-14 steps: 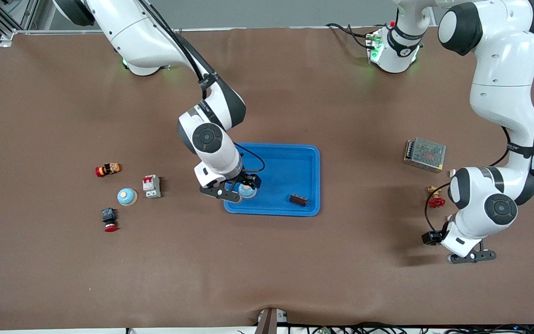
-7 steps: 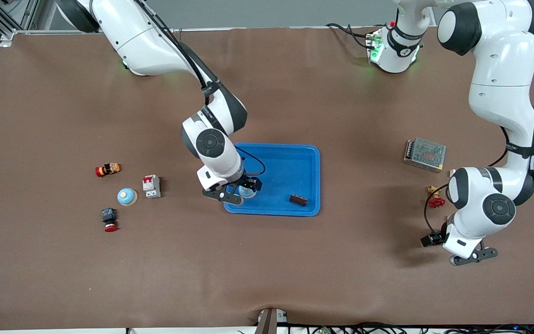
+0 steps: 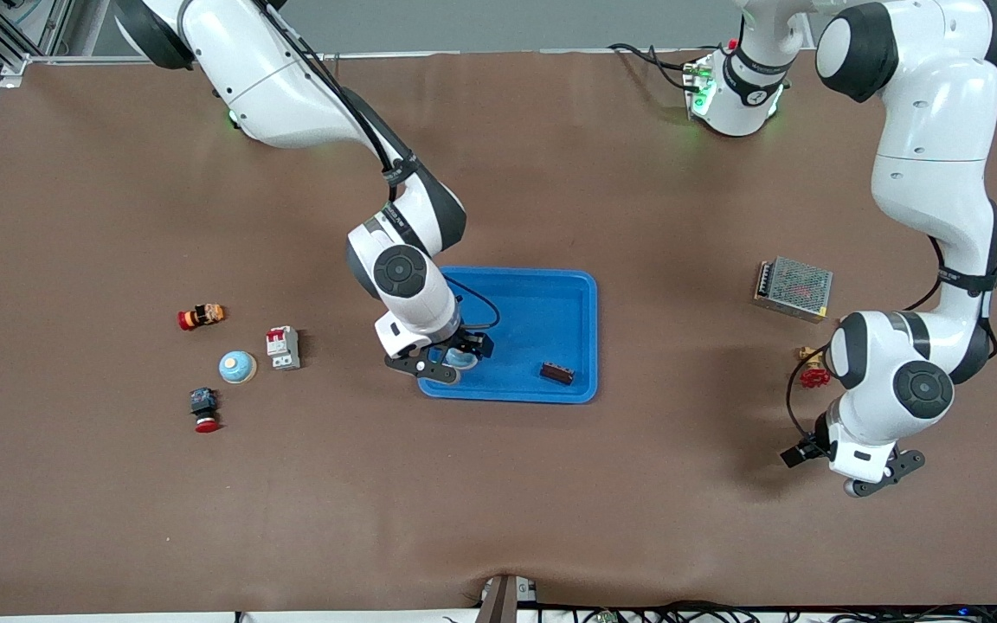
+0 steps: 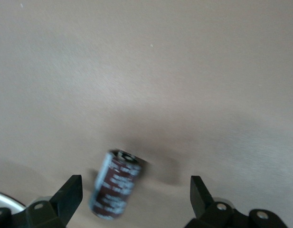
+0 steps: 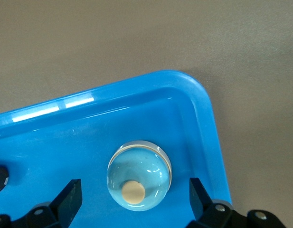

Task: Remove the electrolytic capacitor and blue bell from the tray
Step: 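Grasp the second bell with the right gripper while the left gripper lowers capacitor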

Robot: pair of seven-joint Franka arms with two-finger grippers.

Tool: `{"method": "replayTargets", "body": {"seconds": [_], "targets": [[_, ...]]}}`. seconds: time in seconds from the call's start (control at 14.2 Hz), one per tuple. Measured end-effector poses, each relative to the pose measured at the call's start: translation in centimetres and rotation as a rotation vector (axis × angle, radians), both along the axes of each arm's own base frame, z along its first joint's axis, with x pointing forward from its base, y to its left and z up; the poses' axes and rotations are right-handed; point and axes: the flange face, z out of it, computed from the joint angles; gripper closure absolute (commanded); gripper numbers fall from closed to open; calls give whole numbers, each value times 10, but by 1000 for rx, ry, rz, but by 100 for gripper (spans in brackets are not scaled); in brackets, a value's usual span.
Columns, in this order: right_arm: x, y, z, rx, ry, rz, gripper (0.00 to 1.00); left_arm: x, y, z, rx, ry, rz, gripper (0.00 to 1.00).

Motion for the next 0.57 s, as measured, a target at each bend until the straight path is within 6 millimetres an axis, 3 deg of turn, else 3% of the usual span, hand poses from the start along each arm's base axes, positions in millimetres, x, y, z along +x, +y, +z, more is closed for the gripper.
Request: {"method": "replayTargets", "body": {"seconds": [0.28,0.57], "targets": [[-2,3,-10,-10,6,10,0,-5,-26,13,3,52,-18,0],[-1,4,-12,-6,-5,13,0,-10,-39,25,38,96,-24,0]]}}
